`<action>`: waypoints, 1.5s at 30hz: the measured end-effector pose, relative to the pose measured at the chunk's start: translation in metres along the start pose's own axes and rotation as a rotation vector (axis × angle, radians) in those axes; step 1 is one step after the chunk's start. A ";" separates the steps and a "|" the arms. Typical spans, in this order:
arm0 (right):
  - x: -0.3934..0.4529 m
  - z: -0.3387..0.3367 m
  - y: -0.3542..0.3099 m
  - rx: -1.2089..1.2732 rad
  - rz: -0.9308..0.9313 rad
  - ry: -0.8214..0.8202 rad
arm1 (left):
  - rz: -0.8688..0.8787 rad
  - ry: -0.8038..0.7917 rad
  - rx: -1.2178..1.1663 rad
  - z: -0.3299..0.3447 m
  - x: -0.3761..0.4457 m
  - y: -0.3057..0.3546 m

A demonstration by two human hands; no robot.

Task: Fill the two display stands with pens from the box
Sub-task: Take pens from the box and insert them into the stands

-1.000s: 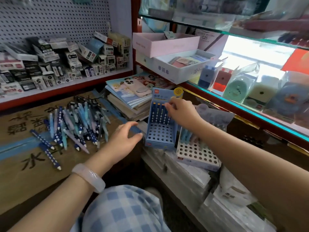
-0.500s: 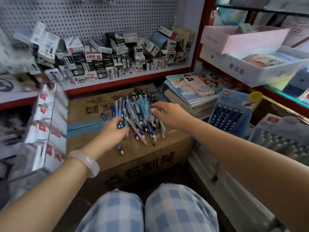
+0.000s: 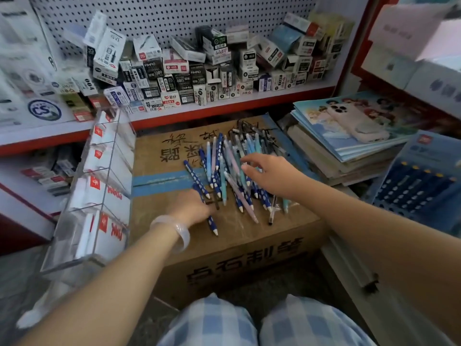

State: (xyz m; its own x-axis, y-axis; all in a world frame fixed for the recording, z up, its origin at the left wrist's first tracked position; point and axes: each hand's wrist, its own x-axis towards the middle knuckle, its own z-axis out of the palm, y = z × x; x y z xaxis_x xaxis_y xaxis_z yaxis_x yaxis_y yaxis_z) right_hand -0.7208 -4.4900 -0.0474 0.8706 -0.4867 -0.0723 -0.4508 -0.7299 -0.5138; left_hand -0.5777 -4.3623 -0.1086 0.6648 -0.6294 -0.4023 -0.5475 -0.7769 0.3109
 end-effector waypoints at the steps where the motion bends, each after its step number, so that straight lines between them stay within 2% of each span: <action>1: 0.000 0.001 0.002 -0.001 0.004 -0.009 | -0.020 0.029 -0.002 0.002 0.002 -0.001; 4: 0.001 0.001 0.013 -0.004 0.025 -0.035 | -0.127 0.106 -0.077 -0.007 0.008 -0.010; 7: 0.002 -0.002 0.024 0.021 0.057 -0.023 | -0.155 0.201 -0.154 -0.016 0.021 -0.016; 10: 0.001 -0.004 0.029 0.033 0.054 -0.014 | -0.124 0.205 -0.159 -0.016 0.035 -0.003; 16: -0.004 -0.010 0.038 0.012 -0.005 0.047 | -0.127 0.221 -0.366 -0.024 0.063 0.027; 20: -0.003 -0.014 0.043 0.008 -0.056 0.139 | -0.120 0.117 -0.165 -0.032 0.074 0.037; 25: 0.000 -0.006 0.048 0.018 -0.063 0.125 | -0.133 0.014 -0.062 -0.036 0.090 0.042; 31: -0.003 -0.003 0.056 0.045 -0.032 0.160 | -0.134 0.013 0.142 -0.038 0.097 0.043; 34: -0.007 -0.004 0.061 0.043 -0.015 0.161 | -0.169 0.075 0.160 -0.033 0.100 0.038; 36: -0.011 -0.005 0.063 0.048 -0.009 0.161 | -0.189 0.120 0.112 -0.030 0.100 0.033; 42: -0.024 -0.015 0.065 0.097 0.037 0.155 | -0.192 0.079 -0.142 -0.030 0.079 0.020; 45: -0.032 -0.021 0.063 0.118 0.051 0.149 | -0.166 0.108 -0.324 -0.030 0.063 0.008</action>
State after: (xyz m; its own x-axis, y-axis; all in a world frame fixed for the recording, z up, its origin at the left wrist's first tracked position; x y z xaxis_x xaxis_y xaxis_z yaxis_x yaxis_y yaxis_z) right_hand -0.7816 -4.5304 -0.0597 0.8043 -0.5938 0.0225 -0.4596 -0.6456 -0.6099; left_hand -0.5248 -4.4087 -0.1061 0.7903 -0.4791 -0.3819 -0.2502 -0.8213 0.5126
